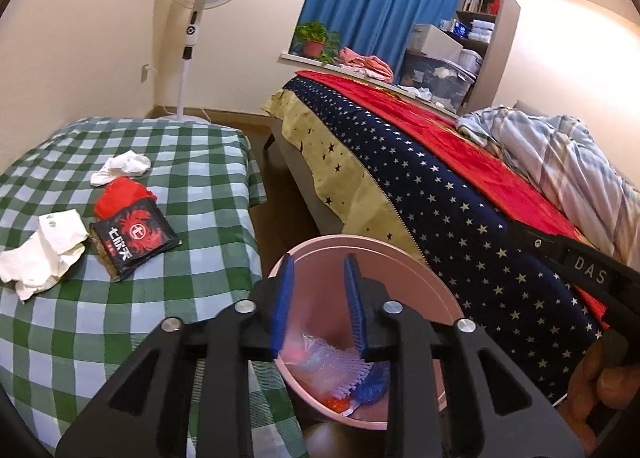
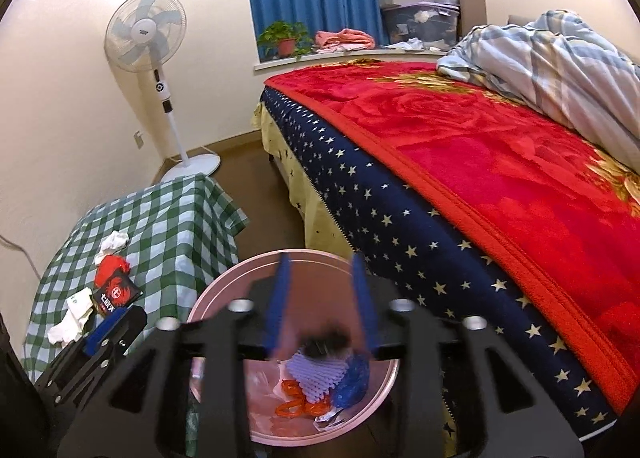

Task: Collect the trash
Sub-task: 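Open both tools to drop the clear bag and black item into the bin, then move both open tools back toward the white paper and black packet, then grasp the white printed paper with the left tool while the right tool grasps the black-red packet, then carry the white paper and black-red packet over the pink bin, then open both tools to drop the white paper and packet into the bin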

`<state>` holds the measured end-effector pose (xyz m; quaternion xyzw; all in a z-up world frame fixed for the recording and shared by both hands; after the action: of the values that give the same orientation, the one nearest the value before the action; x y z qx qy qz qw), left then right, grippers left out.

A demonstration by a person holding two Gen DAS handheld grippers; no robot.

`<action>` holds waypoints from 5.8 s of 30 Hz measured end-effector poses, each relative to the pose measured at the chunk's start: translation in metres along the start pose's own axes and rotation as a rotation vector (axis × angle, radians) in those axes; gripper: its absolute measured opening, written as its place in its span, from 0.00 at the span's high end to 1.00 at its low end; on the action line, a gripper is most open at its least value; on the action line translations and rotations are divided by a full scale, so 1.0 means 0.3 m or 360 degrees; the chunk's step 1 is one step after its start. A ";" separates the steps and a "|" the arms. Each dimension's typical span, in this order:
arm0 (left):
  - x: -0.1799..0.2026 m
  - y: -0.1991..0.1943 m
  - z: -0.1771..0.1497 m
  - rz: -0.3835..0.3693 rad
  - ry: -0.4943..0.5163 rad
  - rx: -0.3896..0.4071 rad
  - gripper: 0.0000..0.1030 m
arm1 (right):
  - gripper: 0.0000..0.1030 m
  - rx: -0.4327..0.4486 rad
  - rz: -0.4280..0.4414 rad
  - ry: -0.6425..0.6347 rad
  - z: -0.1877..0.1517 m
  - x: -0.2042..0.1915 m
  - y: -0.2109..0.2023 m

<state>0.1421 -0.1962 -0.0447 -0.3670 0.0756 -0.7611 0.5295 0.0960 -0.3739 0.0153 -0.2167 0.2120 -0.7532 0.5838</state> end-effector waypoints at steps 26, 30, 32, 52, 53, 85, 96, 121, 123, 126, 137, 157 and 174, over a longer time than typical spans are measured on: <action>-0.211 -0.133 0.077 0.0162 -0.0087 0.0117 0.75 | 0.61 0.0096 0.0123 -0.0161 0.022 -0.159 -0.026; -0.301 -0.167 0.097 0.0243 -0.0122 0.0156 0.75 | 0.61 0.0104 0.0178 -0.0189 0.017 -0.216 -0.016; -0.349 -0.185 0.105 0.0291 -0.0143 0.0175 0.75 | 0.61 0.0103 0.0208 -0.0200 0.012 -0.253 -0.003; -0.805 -0.298 0.165 0.0777 -0.0482 0.0346 0.75 | 0.39 0.0035 0.0639 -0.0391 -0.041 -0.718 0.177; -0.824 -0.296 0.167 0.0790 -0.0502 0.0344 0.74 | 0.30 0.0029 0.0661 -0.0407 -0.039 -0.740 0.189; -0.943 -0.112 0.143 0.0681 -0.0679 0.0058 0.89 | 0.23 -0.0312 0.0937 -0.0838 -0.093 -1.080 0.483; -0.825 -0.185 0.209 0.0619 -0.0521 0.0160 0.98 | 0.33 -0.0217 0.0902 -0.0710 -0.031 -0.967 0.358; -0.509 -0.349 0.218 0.0470 -0.0177 0.0252 0.98 | 0.33 0.0022 0.0740 -0.0619 0.028 -0.620 -0.081; -0.484 -0.344 0.211 0.0458 -0.0150 0.0245 0.98 | 0.33 0.0032 0.0720 -0.0592 0.030 -0.583 -0.098; -0.453 -0.336 0.202 0.0445 -0.0114 0.0239 0.98 | 0.33 0.0046 0.0682 -0.0557 0.032 -0.528 -0.118; -0.380 -0.315 0.174 0.0395 -0.0062 0.0217 0.98 | 0.33 0.0054 0.0540 -0.0455 0.023 -0.376 -0.111; -0.188 -0.215 0.131 0.0239 0.0009 0.0161 0.98 | 0.33 -0.0005 0.0316 -0.0259 0.020 -0.192 -0.043; -0.063 -0.043 0.055 0.0158 0.0041 0.0037 0.98 | 0.33 -0.0069 0.0198 -0.0190 -0.017 -0.103 0.030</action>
<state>0.1462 -0.1698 -0.0353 -0.3468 0.0917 -0.7393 0.5699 0.1070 -0.3456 0.0036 -0.2602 0.2062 -0.6964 0.6362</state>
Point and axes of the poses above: each gripper's, at about its wrist camera, not at the fingertips, and y roughly the way its jaws point, x to its right, z to its top, the point moved 8 cm from there along y, roughly the way its jaws point, and after that the axes turned 14 degrees about -y, right-handed, at the moved point
